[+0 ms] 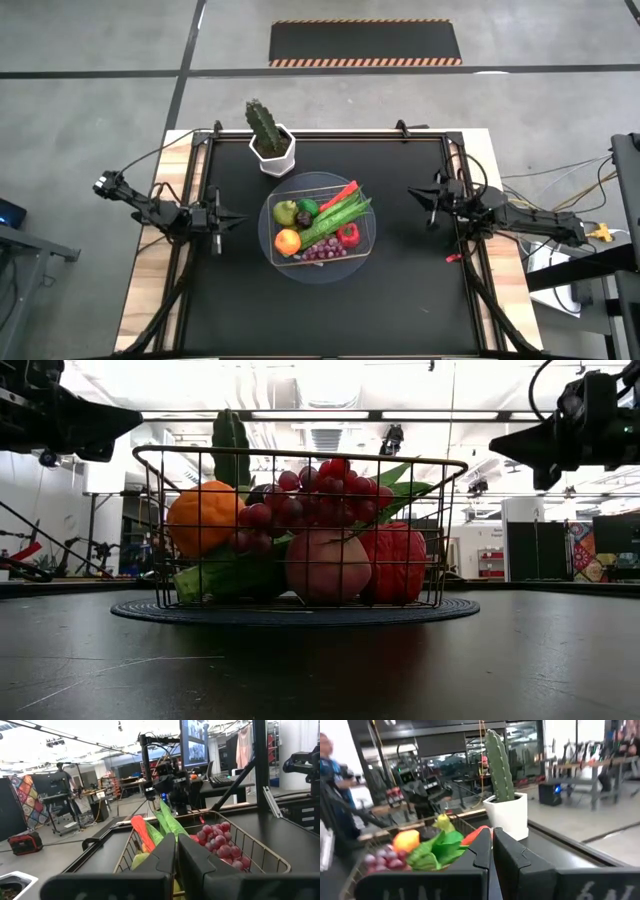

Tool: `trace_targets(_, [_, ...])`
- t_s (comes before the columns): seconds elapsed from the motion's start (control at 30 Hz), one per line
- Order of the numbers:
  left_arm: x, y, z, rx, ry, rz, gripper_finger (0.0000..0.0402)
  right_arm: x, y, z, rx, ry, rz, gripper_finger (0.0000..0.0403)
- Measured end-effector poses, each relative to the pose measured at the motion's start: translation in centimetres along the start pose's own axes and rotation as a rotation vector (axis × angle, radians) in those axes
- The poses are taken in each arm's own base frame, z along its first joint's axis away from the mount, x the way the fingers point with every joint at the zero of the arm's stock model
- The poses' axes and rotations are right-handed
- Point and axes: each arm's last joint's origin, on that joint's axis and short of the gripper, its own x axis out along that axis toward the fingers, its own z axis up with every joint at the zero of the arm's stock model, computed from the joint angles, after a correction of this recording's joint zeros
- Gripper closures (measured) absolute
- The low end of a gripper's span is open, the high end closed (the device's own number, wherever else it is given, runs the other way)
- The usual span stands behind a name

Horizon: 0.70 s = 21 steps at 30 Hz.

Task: Build produce basket
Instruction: Return to Home Position

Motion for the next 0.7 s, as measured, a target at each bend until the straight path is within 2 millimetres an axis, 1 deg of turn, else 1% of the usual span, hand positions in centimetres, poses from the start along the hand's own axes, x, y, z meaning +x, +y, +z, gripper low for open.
trace_targets(0.1, [0.0, 0.0, -0.01, 0.0, 0.0, 0.0, 0.0398, 0.0, 0.0, 0.0, 0.088, 0.0, 0.0, 0.0394])
trace_targets(0.17, [0.01, -0.01, -0.02, 0.001, 0.001, 0.0, 0.0398, 0.0, 0.0, 0.0, 0.106, 0.0, 0.0, 0.0394])
trace_targets(0.7, [0.06, -0.06, -0.09, 0.006, 0.009, -0.002, 0.0398, 0.0, 0.0, -0.01, 0.093, 0.0, 0.0, 0.0394])
